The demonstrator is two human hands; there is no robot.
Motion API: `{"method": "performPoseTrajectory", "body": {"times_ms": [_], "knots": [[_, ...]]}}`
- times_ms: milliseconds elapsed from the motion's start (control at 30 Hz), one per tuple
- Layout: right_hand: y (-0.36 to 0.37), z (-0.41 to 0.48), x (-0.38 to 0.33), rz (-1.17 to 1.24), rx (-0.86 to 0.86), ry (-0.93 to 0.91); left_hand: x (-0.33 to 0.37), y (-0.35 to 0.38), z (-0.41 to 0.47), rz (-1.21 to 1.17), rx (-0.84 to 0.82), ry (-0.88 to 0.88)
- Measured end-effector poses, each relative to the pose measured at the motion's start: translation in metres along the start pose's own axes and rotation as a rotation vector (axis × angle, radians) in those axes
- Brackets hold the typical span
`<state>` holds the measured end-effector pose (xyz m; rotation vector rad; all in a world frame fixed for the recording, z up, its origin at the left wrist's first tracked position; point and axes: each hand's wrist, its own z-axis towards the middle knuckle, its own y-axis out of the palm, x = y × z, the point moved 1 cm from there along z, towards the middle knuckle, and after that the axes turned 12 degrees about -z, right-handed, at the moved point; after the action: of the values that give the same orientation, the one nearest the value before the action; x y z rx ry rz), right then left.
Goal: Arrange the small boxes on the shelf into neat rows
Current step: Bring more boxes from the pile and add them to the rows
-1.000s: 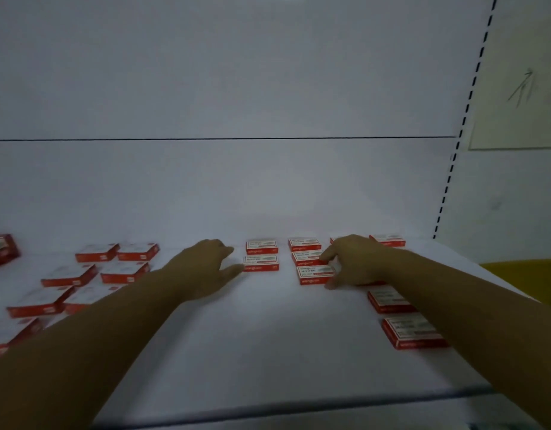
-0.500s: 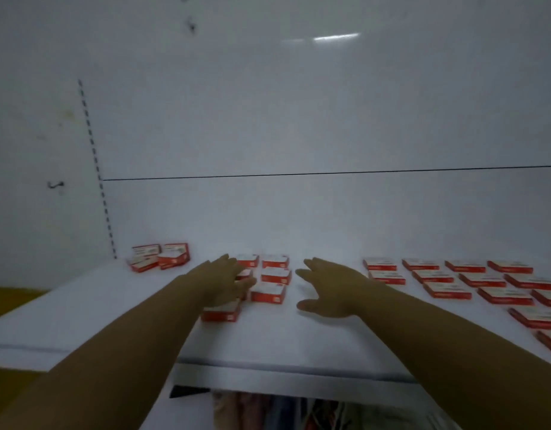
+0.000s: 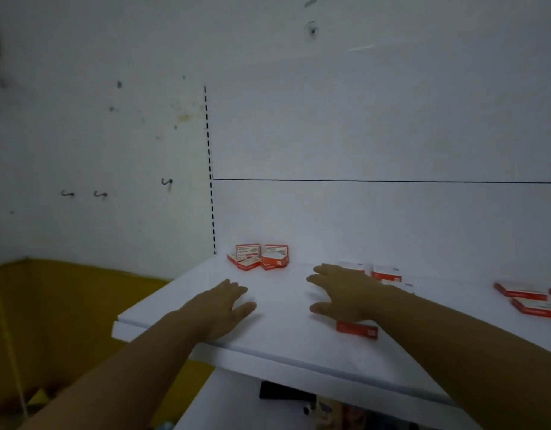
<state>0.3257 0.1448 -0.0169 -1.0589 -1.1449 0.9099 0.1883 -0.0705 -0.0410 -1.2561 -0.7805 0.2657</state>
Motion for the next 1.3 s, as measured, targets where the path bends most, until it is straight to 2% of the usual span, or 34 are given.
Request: {"method": "performPoseTrajectory", "body": {"times_ms": [233,433,533,667,900,1100,1300], "knots": [[0.007,0.083,0.011,-0.053,0.074,-0.020,-0.053,-0.005,0.052,-0.030,0.115,0.037],[0.023,0.171,0.034,-0.008,0.146,0.111,-0.082,-0.012,0.135,0.003,0.173,0.080],[0.030,0.209,0.035,0.018,0.183,0.178,-0.096,-0.010,0.168,-0.092,0.294,0.078],[0.039,0.239,0.029,-0.052,0.270,0.161,-0.113,-0.011,0.204,-0.238,0.435,0.064],[0.049,0.247,0.022,-0.045,0.326,0.250,-0.128,-0.009,0.254,-0.433,0.292,0.072],[0.044,0.248,0.013,0.029,0.320,0.347,-0.137,-0.008,0.265,-0.531,0.289,0.145],[0.021,0.239,0.008,0.180,0.521,0.420,-0.149,-0.027,0.264,-0.689,0.340,0.232]]}}
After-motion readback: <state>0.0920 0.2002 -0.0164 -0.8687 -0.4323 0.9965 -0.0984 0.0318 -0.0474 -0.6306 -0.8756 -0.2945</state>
